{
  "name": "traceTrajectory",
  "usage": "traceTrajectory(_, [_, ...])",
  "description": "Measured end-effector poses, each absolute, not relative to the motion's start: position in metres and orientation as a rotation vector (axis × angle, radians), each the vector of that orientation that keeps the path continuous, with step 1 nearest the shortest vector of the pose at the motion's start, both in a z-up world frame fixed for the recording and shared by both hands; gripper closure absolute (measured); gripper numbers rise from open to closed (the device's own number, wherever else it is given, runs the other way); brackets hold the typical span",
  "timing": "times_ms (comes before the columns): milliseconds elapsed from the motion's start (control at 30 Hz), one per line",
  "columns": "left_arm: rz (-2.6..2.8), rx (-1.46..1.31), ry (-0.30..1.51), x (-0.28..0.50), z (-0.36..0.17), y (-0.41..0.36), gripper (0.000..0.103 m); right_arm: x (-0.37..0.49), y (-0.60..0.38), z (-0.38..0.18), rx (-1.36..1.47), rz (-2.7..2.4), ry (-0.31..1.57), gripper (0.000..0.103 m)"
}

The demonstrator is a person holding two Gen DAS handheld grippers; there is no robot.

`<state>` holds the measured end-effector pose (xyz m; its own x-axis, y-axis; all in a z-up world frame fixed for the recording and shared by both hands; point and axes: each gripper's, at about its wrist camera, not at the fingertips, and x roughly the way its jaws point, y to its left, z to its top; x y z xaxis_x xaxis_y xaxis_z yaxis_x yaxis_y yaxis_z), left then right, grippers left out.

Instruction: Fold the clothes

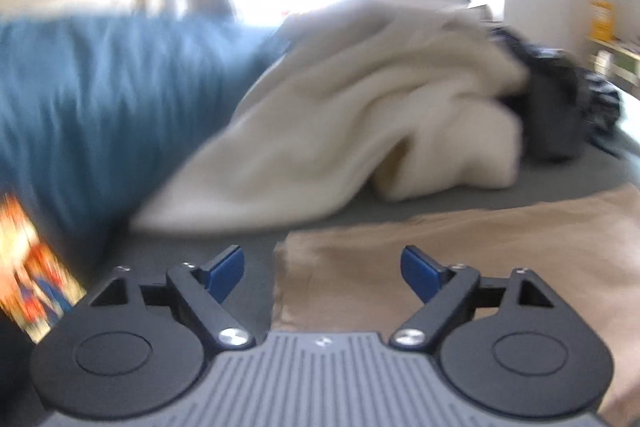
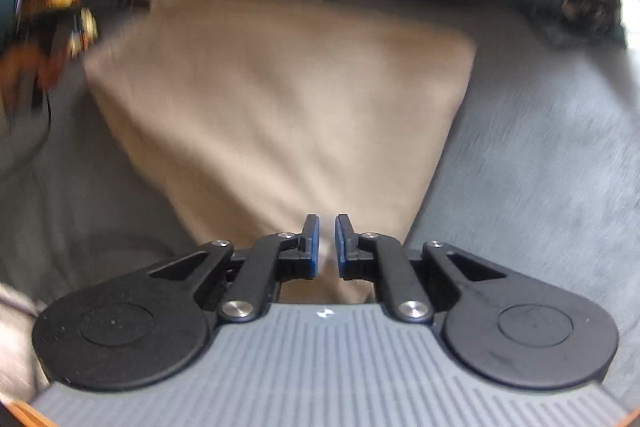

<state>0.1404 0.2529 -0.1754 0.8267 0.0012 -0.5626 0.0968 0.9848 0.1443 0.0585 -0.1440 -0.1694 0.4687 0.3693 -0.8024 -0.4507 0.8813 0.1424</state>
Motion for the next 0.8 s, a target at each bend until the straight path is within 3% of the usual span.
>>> traceTrajectory(133, [-0.26,0.229,0.67,0.127,-0.183,0.215,0.014,0.095,-0.152,-0.161,0.001,0.465,0.871,0.094])
traceTrajectory(233, [-0.384,0.327,0.775,0.116,-0.215,0.19,0.014,0.122,-0.154,-0.187,0.094,0.448,0.903,0.092])
traceTrajectory(367, [-0.383,0.294,0.782,0.107,-0.229,0.197,0.012,0.128,-0.158,-0.216,0.103,0.498,1.004,0.09])
traceTrajectory(467, [-0.384,0.272,0.799,0.111,-0.228,0.204,0.01,0.14,-0.166,-0.199,0.104,0.46,0.948,0.088])
traceTrajectory(600, [-0.385,0.277,0.803,0.112,-0.228,0.203,0.01,0.178,-0.189,-0.187,0.178,0.342,0.86,0.08])
traceTrajectory(733, [-0.388,0.26,0.801,0.108,-0.23,0.205,0.009,0.232,-0.213,-0.226,0.265,0.206,0.919,0.069])
traceTrajectory(800, [-0.394,0.255,0.804,0.108,-0.229,0.207,0.009,0.235,-0.23,-0.232,0.429,0.205,0.905,0.068])
